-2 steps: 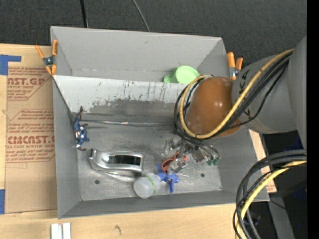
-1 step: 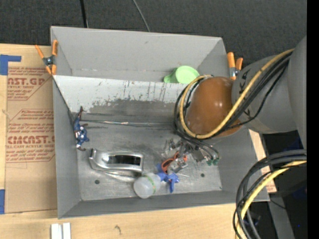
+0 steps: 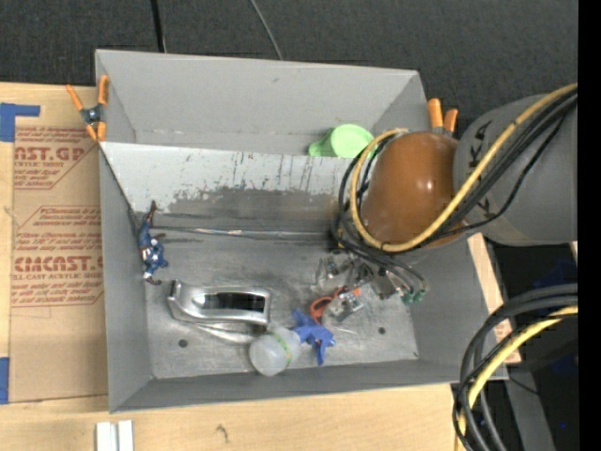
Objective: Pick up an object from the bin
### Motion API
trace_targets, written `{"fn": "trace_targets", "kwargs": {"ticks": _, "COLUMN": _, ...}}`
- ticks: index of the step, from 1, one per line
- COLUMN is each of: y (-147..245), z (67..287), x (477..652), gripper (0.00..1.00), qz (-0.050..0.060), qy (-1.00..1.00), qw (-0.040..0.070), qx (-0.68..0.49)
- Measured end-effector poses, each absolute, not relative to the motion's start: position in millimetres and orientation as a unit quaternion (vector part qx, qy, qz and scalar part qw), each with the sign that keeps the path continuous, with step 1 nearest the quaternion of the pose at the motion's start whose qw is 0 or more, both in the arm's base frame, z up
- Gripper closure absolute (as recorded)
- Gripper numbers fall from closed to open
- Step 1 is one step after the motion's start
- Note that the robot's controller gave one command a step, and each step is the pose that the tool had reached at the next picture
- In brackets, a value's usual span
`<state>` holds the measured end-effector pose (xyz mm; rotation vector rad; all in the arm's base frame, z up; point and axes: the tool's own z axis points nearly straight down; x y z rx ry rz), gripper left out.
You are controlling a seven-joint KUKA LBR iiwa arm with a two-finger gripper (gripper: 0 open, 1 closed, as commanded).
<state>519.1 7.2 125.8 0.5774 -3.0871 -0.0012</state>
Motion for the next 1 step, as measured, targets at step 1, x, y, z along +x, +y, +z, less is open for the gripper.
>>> {"fn": "trace_targets", "kwargs": {"ticks": 1, "y": 30.8, "z": 221.5, "x": 513.7, "gripper": 1.00, "qz": 0.000, "qy": -0.982, "qw": -0.001, "qx": 0.188}}
